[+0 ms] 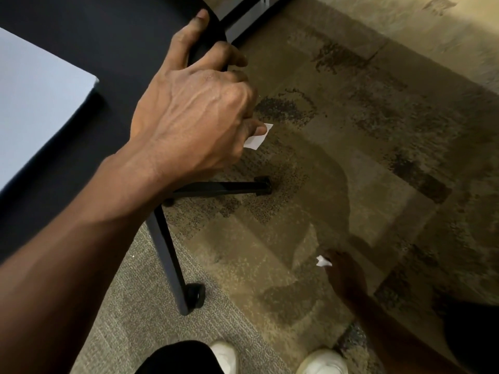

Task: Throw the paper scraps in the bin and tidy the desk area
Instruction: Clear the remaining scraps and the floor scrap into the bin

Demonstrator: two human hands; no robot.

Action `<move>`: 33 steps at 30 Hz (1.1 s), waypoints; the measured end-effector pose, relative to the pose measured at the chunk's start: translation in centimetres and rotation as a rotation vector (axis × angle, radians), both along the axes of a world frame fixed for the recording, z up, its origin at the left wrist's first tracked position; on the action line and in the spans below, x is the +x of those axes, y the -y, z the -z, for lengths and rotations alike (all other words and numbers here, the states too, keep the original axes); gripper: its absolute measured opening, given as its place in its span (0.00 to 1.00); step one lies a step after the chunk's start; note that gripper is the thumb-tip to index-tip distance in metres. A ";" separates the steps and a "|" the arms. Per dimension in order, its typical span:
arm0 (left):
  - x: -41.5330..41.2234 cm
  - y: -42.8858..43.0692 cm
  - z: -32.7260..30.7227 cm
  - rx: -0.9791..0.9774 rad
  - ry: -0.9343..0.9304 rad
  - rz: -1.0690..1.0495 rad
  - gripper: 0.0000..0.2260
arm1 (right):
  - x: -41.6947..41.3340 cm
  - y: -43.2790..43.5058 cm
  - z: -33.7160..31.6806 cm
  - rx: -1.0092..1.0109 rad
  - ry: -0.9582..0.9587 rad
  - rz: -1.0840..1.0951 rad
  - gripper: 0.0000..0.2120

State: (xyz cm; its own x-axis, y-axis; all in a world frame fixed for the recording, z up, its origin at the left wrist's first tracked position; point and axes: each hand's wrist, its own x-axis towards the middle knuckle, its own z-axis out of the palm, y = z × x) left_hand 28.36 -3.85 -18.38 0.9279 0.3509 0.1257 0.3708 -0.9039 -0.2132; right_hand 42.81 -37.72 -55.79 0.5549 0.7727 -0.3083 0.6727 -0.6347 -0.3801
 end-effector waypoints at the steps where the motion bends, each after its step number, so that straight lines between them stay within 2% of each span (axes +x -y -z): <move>1: 0.0 0.2 0.1 -0.008 0.005 -0.005 0.30 | -0.3 0.0 -0.5 0.058 -0.016 0.004 0.10; 3: 0.2 0.6 0.0 -0.031 0.032 -0.019 0.30 | -1.0 -0.4 -2.2 0.156 -0.039 -0.012 0.08; 6: 0.6 1.1 -0.5 -0.073 0.024 -0.053 0.31 | -1.5 -1.8 -6.3 0.202 -0.056 0.008 0.08; 11: 1.1 2.5 -1.2 -0.237 -0.005 -0.141 0.26 | -2.7 -4.6 -14.7 0.551 -0.152 0.134 0.06; 14: 1.6 4.2 -2.9 -0.390 0.011 -0.199 0.20 | -2.9 -5.5 -20.6 0.511 -0.211 0.317 0.06; 17: 2.2 6.4 -5.1 -0.513 0.033 -0.236 0.15 | -3.0 -6.1 -26.3 0.522 -0.477 0.529 0.12; 20: 2.5 9.0 -7.5 -0.636 0.051 -0.240 0.11 | -3.4 -5.6 -32.3 0.633 -0.703 0.661 0.11; 23: 2.8 11.6 -9.5 -0.767 0.089 -0.263 0.08 | -4.1 -4.3 -37.5 0.686 -0.731 0.684 0.10; 28: 2.9 16.3 -11.9 -0.979 0.122 -0.346 0.12 | -5.1 -1.3 -43.4 0.754 -0.788 0.721 0.09; 30: 3.1 18.2 -12.6 -1.110 0.134 -0.404 0.11 | -5.4 0.7 -44.6 0.786 -0.821 0.813 0.09; 33: 3.5 21.3 -12.9 -1.287 0.106 -0.449 0.04 | -5.5 3.8 -45.9 0.811 -0.891 0.966 0.08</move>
